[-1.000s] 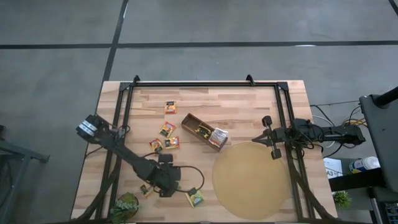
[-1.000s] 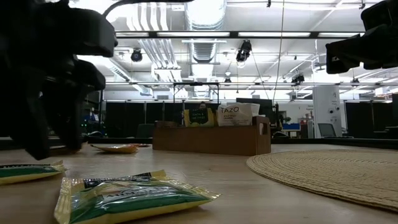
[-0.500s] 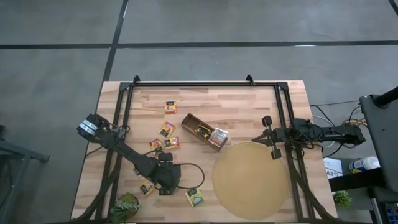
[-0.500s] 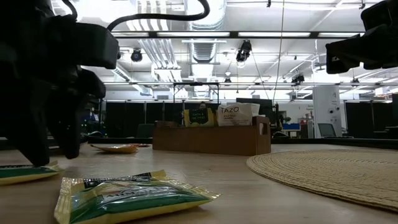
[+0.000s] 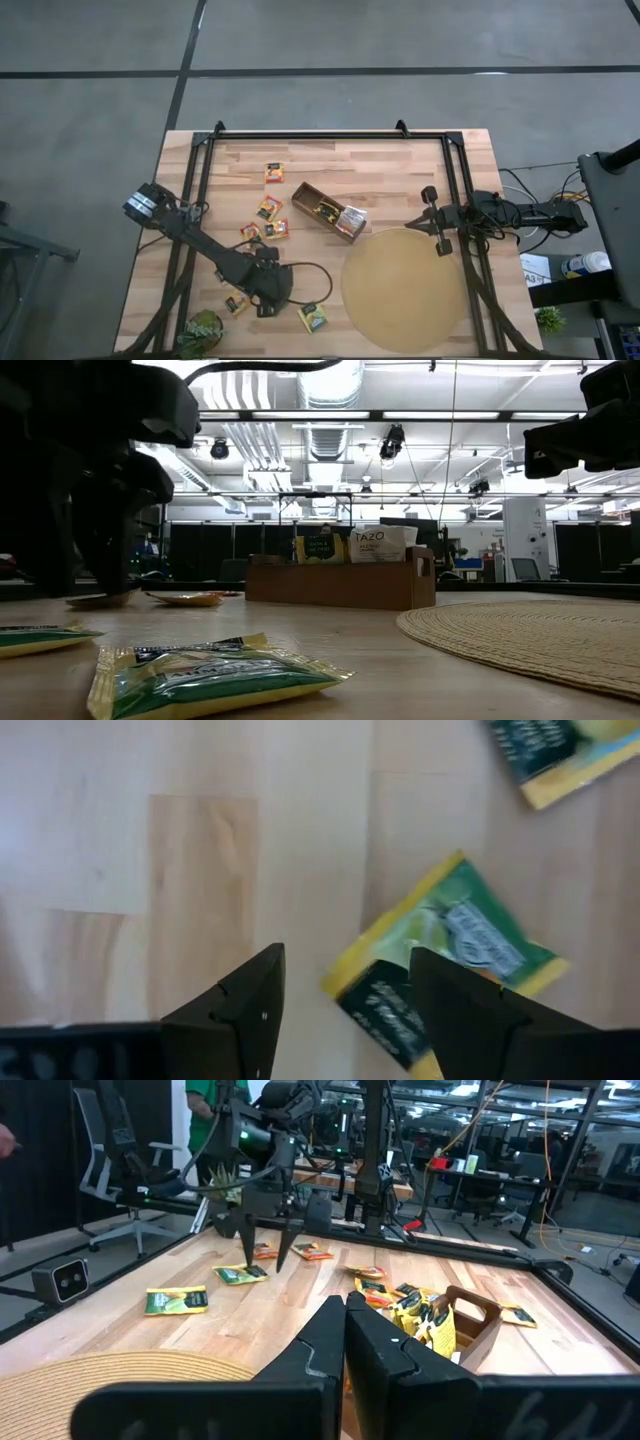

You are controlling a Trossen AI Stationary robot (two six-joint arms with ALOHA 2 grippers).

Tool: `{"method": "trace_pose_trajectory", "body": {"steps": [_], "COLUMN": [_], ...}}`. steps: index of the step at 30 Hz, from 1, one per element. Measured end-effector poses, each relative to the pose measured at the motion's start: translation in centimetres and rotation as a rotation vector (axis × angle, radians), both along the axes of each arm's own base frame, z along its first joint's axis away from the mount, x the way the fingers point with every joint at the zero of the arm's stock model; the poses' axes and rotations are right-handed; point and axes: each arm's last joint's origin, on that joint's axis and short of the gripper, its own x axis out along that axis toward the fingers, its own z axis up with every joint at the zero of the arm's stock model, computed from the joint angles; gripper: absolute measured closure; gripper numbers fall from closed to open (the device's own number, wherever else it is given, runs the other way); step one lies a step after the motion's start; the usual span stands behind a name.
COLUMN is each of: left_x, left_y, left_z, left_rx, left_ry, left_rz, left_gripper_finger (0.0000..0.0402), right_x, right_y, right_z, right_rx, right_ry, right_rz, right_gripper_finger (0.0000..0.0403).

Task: Pick & Place Tea
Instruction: Put the yellow tea bag into the middle section of the wooden organizer

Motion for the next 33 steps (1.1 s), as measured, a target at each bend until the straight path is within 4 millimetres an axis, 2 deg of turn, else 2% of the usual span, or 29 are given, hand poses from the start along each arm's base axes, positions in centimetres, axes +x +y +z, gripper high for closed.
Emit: {"method": "trace_pose_trajectory", "body": {"steps": [8, 18, 28, 31, 33], "left_x": [-0.3, -1.1, -0.7, -0.9, -1.0], "left_y": [-0.4, -0.1, -0.3, -0.2, -0.1], "left_z": [0.1, -1.2, -1.7, -2.0, -2.3], "left_rx": [-0.026, 0.001, -0.042, -0.033, -0.027], "left_ry": [0.023, 0.056, -0.022, -0.027, -0.020], "left_rz": [0.021, 0.029, 0.033, 0.036, 0.040], "left_gripper_finger": [0.0193, 0.0193, 0.0193, 0.0207, 0.0237], "right_x": [0.0, 0.0, 0.0, 0.0, 0.0], "right_y": [0.0, 0.0, 0.0, 0.0, 0.0], "right_z": [0.0, 0.0, 0.0, 0.0, 0.0], "right_rx": [0.000, 0.000, 0.000, 0.000, 0.000], "right_ry": [0.000, 0.000, 0.000, 0.000, 0.000], "right_rz": [0.000, -0.001, -0.001, -0.001, 0.000], "right_gripper_finger": [0.0394, 0.0394, 0.0394, 0.0394, 0.0394]}}
